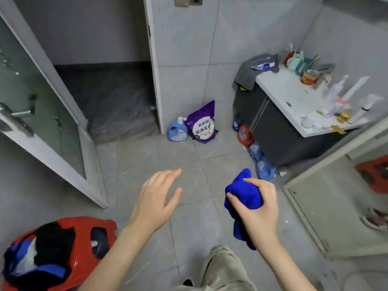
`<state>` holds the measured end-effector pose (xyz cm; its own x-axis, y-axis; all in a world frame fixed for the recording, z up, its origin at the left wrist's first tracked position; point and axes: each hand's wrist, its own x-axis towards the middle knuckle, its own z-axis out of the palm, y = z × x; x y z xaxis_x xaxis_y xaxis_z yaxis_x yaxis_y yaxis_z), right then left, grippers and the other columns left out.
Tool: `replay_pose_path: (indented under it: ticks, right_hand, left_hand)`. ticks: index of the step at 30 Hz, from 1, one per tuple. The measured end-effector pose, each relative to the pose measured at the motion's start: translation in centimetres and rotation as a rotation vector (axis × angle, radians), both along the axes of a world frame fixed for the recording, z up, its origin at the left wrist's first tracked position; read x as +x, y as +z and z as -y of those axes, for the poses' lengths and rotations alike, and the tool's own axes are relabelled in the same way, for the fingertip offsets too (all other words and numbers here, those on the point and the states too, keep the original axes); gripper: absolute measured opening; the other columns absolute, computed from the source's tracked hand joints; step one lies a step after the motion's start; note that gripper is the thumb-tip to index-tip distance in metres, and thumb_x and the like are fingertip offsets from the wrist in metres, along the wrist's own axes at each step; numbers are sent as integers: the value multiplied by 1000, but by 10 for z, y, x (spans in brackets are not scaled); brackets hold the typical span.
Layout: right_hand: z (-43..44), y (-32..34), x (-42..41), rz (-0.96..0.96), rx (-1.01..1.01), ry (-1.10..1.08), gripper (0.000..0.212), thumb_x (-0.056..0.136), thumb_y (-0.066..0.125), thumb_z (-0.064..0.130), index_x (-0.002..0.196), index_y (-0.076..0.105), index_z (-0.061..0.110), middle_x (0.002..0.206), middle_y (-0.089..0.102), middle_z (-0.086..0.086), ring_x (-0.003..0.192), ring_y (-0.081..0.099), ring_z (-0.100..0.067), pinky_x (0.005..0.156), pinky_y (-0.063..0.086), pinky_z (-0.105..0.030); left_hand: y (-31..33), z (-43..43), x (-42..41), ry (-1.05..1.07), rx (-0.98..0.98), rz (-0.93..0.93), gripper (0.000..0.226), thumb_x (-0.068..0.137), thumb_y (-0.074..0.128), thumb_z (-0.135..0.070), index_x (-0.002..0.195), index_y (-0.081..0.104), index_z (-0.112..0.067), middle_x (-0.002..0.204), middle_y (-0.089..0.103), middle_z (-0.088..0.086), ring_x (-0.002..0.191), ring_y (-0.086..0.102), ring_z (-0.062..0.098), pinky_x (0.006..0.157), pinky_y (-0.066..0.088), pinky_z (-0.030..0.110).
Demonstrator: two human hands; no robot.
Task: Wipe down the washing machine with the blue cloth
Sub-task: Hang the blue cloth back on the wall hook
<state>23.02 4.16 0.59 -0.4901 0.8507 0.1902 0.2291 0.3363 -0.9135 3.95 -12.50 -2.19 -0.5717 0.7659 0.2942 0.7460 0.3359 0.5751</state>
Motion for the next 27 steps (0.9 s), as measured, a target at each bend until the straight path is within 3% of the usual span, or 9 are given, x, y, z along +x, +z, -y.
replay_pose_path:
  ticks: [2,9,14,17,20,23,27]
  right_hand:
    - [-24,-6,-32,24,21,56,48,65,90,8,98,64,32,111,56,4,108,54,3,89,36,-4]
    - [-131,-28,-157,47,60,156,50,65,91,9,99,64,33,110,55,3,108,52,4,91,35,-4]
    - [-226,-27,-269,27,58,230,48,66,91,12,101,64,30,111,56,3,106,52,6,88,34,-2]
    - [-275,-10,-339,-4,61,273,45,67,90,20,104,65,24,111,56,3,108,54,0,89,35,-3]
    - [-312,9,-406,-35,89,330,47,67,90,14,106,65,22,111,56,4,109,52,0,89,36,-4]
    - [-336,15,-463,-61,119,363,49,66,90,10,107,66,18,110,57,9,107,52,1,88,38,-5]
    - [-354,4,-528,-62,102,363,48,64,87,32,107,65,26,110,55,21,109,56,-15,93,45,-25]
  left_hand:
    - [-9,-9,-24,64,-18,27,48,96,43,-39,134,59,-15,125,63,-1,118,53,17,100,38,30]
    - [-48,-72,-124,276,-48,95,52,95,42,-40,131,62,-8,124,67,5,115,53,15,99,34,23]
    - [-20,-161,-215,302,-41,13,48,96,44,-35,128,62,-4,120,68,11,110,51,14,94,34,21]
    - [5,-211,-272,311,-27,-15,49,97,42,-37,131,60,-6,123,64,8,109,51,16,91,35,19]
    - [20,-249,-325,318,1,-68,45,98,42,-35,135,52,-11,128,55,1,111,50,15,89,43,25]
    - [17,-275,-373,336,3,-56,46,98,42,-34,138,50,-13,131,60,9,117,51,19,97,44,30]
    - [-2,-298,-432,330,-31,-30,51,100,40,-39,134,58,-7,129,63,12,118,46,15,102,35,23]
